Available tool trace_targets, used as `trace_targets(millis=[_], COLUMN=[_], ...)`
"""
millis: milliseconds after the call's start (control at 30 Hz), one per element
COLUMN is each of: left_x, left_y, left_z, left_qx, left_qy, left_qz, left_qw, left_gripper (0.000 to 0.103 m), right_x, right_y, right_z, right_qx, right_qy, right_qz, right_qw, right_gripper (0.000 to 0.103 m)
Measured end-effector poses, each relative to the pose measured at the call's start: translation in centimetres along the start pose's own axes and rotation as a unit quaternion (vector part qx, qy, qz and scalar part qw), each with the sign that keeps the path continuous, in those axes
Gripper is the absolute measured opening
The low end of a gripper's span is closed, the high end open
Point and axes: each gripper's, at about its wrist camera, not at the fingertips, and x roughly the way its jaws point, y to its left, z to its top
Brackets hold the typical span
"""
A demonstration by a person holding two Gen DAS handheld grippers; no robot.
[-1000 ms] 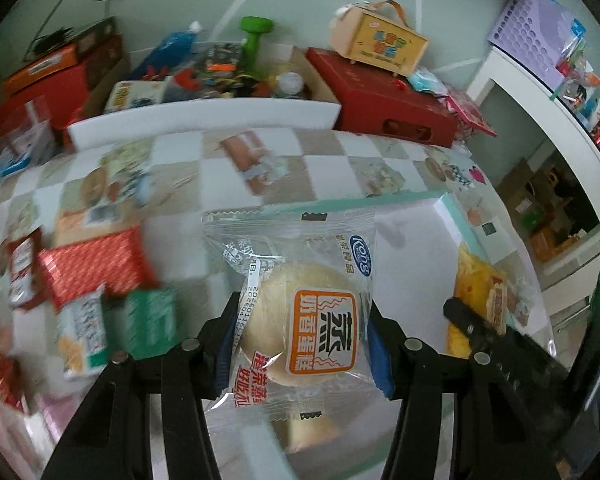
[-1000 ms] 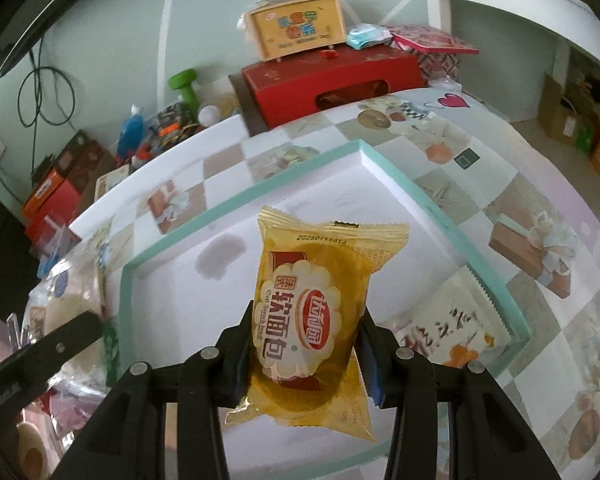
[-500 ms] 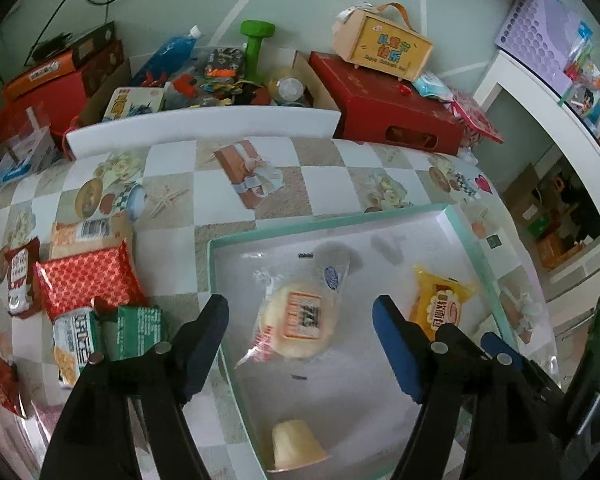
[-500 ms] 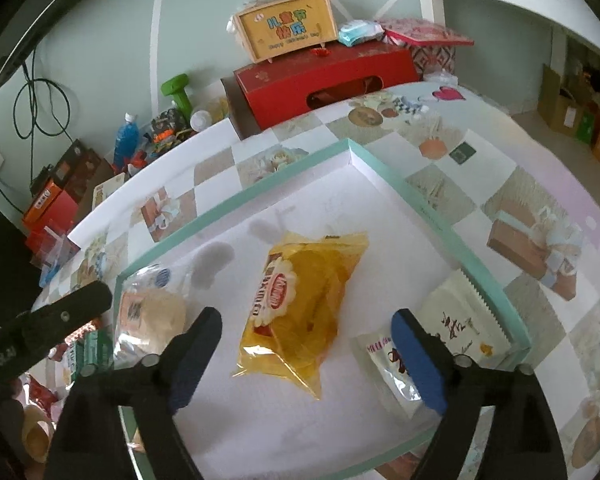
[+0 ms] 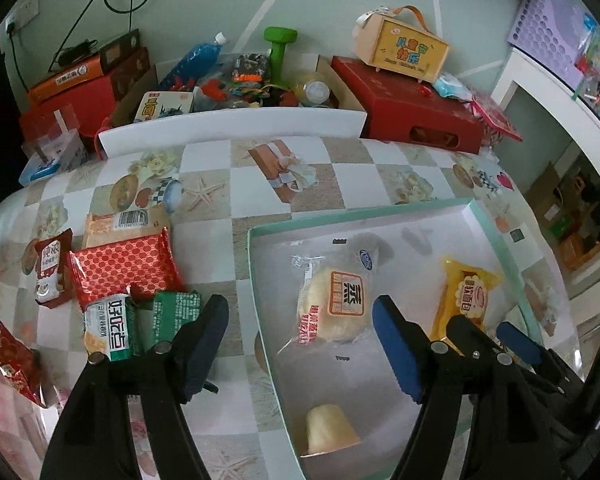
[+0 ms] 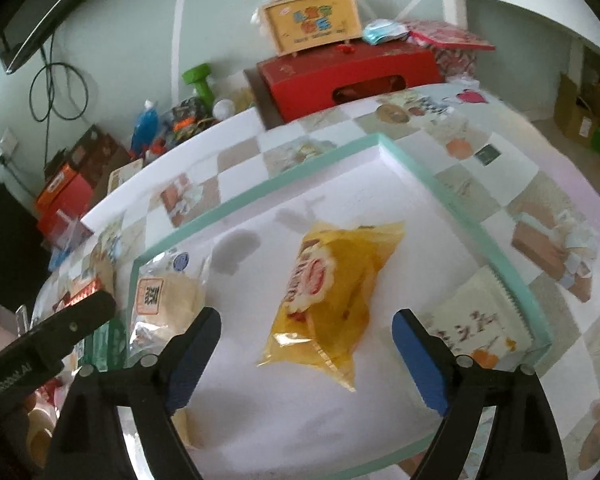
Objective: Organize snacks
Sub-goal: 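Withdraw both open tools from the tray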
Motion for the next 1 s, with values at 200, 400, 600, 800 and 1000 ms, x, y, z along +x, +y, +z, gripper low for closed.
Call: trace_targets(millis=[200, 400, 600, 800, 1000], left_x=[0.2, 0.1, 0.0, -0.8, -2.1], left_y=[0.4, 0.6, 0.1, -0.2, -0.2], left_z=[-0.2, -0.4, -0.7, -1.1, -1.7], left_qx=[-0.005, -0.013, -0.003, 0.009, 0.015], left_qy=[-0.006, -0.017, -0.029, -0.057, -0.087], left_qz=[-0.003, -0.007, -0.005, -0.005, -0.016], left_qw=[1.0000, 0.9997, 0.9996, 0.9983, 0.9960], left_gripper=[0.094, 0.103, 0.103, 0.103, 0.103], right_x=[-0.7, -1.2, -1.2, -1.9, -2.8], right_y=[-1.2, -2.2, -2.1, -2.0, -1.1], right_z=[0.2, 0.5, 0.6, 0.5, 0.3], right_qx=[0.025, 0.052, 0.050, 0.040, 0.018], right_qy=[-0.030, -0.041, -0.038, -0.059, -0.083], right_qz=[0.001, 0.006, 0.017, 0.017, 0.025], right_qw=[0.999, 0.998, 0.998, 0.997, 0.996], right_gripper=[0.103, 0.103, 0.103, 0.103, 0.103])
